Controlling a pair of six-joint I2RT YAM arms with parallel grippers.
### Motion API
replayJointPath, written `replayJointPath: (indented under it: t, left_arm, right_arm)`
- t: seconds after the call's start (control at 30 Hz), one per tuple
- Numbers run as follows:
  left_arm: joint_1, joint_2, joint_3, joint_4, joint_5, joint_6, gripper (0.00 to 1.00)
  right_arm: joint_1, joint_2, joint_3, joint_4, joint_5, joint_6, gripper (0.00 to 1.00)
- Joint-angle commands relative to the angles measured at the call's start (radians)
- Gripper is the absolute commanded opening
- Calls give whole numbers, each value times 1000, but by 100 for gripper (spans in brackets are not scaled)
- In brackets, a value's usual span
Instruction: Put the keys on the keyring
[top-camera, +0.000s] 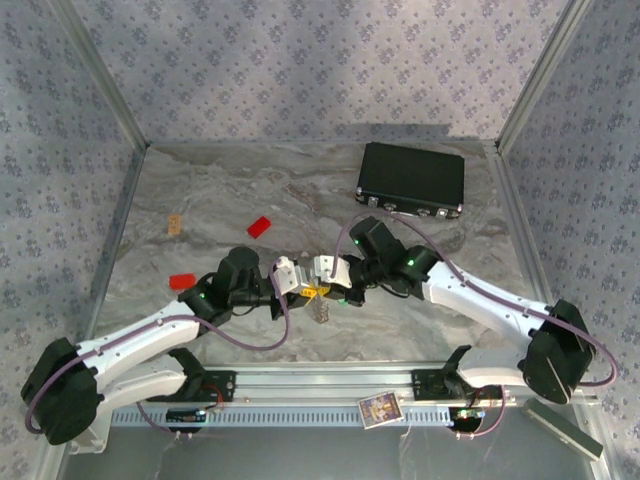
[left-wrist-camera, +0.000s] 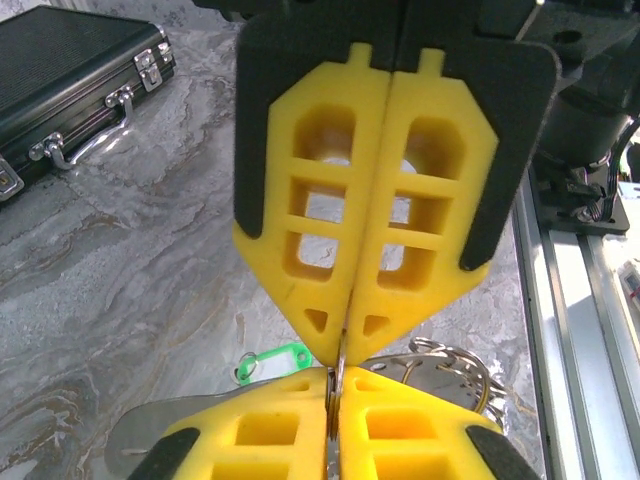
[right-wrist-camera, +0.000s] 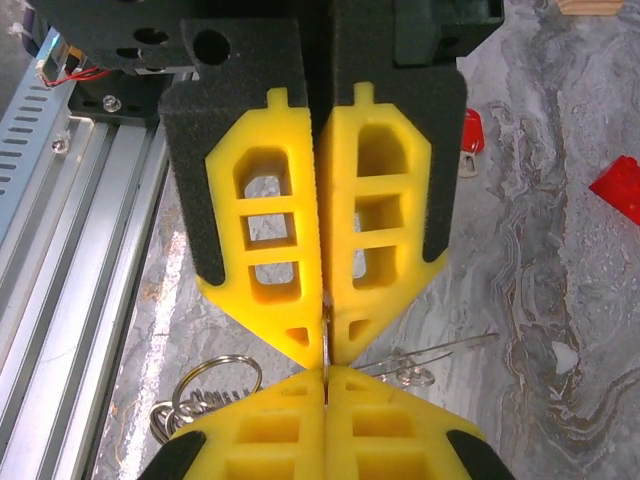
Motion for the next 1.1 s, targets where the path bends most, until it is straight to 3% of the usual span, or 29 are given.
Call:
replayJointPath:
  t: [0.0, 0.07, 0.13, 0.17, 0.27, 0.4, 0.6, 0.77, 0.9, 1.07]
  left_arm:
    - [-5, -5, 39, 2, 29, 19, 3]
    - [-6, -7, 39, -3, 28, 19, 0]
    - [-6, -14, 33, 3, 21, 10, 0]
    - [-6, -17, 28, 11, 15, 3, 0]
    - [-6, -27, 11, 46, -14, -28, 0]
    - [-7, -35, -10, 92, -55, -66, 0]
    - [-6, -48, -19, 91, -85, -92, 0]
    - [-6, -69, -30, 87, -111, -103, 0]
    - [-7, -90, -39, 80, -124, -101, 0]
    - [-6, -119, -49, 69, -129, -102, 0]
  right_arm:
    - [12, 0, 31, -8, -13, -13, 0]
    - [-3, -20, 9, 25, -7, 25, 4]
    - [-36, -62, -41, 94, -1, 94, 26]
    - [-54, -85, -69, 129, 11, 131, 29]
    - [-85, -159, -177, 277, 103, 296, 32]
    - [-83, -196, -290, 422, 324, 593, 35]
    - [-72, -65, -215, 192, 586, 970, 28]
    - [-56, 132, -88, 3, 558, 1059, 27]
    - [-16, 241, -32, -24, 552, 1101, 35]
    - [6, 350, 30, -57, 563, 1175, 37]
